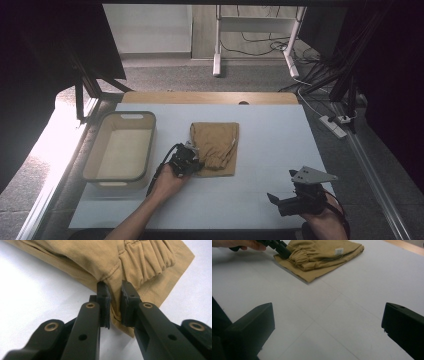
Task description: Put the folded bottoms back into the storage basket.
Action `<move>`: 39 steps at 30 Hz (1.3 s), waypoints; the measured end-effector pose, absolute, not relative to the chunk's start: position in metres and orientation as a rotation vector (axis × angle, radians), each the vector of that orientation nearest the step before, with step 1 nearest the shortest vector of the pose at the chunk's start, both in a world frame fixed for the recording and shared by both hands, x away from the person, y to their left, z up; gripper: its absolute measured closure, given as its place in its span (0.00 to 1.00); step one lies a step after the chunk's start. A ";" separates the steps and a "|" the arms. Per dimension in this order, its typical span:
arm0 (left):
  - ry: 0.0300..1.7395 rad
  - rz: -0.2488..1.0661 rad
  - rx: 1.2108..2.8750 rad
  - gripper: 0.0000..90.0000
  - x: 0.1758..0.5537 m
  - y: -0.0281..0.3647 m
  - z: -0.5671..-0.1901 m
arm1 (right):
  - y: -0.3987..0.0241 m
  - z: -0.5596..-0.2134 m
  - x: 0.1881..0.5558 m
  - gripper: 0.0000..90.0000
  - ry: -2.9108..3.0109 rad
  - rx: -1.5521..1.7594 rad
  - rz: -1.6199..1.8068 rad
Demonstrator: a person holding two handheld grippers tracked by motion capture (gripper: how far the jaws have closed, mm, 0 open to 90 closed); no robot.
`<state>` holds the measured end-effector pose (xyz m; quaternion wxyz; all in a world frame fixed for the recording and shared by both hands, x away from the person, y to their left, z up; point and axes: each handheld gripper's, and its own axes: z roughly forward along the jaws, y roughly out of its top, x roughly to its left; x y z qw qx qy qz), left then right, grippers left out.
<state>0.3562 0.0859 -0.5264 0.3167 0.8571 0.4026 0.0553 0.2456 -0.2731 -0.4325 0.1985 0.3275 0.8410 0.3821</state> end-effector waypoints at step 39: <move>1.070 0.149 2.248 0.87 0.355 0.086 -0.527 | -0.221 -0.422 0.303 0.00 2.463 0.847 1.231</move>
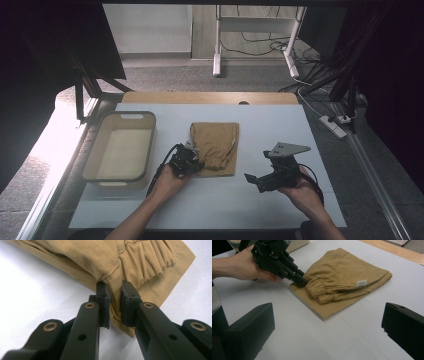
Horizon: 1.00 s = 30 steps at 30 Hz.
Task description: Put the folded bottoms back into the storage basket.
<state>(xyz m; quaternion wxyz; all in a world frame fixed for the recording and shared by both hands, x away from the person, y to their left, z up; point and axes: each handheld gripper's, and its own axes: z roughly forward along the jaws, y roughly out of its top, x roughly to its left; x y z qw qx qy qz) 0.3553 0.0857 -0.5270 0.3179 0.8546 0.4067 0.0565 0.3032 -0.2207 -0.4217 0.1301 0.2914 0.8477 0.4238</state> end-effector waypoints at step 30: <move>1.072 0.142 2.249 0.87 0.356 0.086 -0.527 | -0.185 -0.437 0.387 0.00 2.517 0.902 1.154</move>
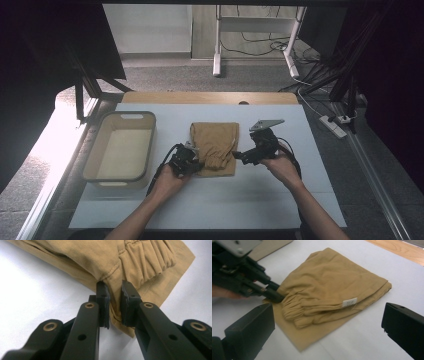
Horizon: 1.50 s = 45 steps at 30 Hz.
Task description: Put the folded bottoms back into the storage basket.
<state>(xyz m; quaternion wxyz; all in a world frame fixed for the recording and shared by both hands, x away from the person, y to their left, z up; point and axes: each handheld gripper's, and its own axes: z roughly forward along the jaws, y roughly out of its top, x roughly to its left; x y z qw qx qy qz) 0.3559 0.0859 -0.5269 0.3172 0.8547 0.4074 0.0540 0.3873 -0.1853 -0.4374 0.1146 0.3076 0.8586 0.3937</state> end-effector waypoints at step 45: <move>1.070 0.126 2.253 0.87 0.358 0.086 -0.526 | -0.173 -0.478 0.502 0.00 2.398 1.264 0.904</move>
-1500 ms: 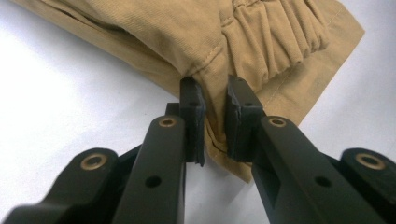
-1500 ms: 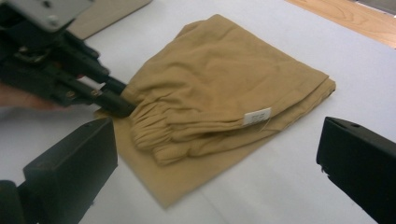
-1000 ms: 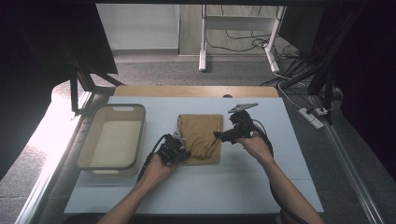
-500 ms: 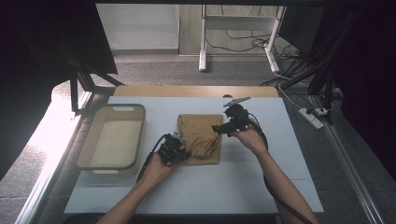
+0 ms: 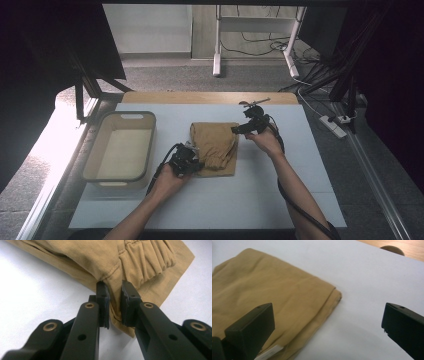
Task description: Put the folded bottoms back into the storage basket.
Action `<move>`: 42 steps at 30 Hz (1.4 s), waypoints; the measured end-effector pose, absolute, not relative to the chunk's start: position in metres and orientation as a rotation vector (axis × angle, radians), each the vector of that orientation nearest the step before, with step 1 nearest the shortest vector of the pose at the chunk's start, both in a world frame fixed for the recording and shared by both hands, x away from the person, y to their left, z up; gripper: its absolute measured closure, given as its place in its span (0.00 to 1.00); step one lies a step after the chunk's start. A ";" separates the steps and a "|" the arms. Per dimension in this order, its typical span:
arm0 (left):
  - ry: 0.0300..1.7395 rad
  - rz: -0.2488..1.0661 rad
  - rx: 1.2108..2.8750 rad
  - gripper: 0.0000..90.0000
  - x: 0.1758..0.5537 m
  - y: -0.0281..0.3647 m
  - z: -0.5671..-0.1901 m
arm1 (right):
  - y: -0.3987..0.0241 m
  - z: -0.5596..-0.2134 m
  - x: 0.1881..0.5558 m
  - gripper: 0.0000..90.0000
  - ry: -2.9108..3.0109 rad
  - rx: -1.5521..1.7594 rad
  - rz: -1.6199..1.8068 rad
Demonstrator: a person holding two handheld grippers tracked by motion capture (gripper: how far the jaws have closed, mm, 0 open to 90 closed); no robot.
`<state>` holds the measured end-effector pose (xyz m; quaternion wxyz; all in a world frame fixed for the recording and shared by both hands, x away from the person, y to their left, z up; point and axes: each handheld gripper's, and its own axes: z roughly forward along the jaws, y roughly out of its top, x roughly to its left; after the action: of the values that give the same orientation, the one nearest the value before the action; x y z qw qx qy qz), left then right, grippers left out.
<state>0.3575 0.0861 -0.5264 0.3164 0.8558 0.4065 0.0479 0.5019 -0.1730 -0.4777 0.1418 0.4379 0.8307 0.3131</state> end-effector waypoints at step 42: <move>1.081 0.127 2.247 0.87 0.357 0.086 -0.527 | -0.156 -0.511 0.531 0.76 2.553 1.226 0.865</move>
<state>0.3569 0.0860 -0.5265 0.3169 0.8536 0.4107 0.0484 0.5310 -0.1558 -0.5114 0.0897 0.4124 0.8586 0.2910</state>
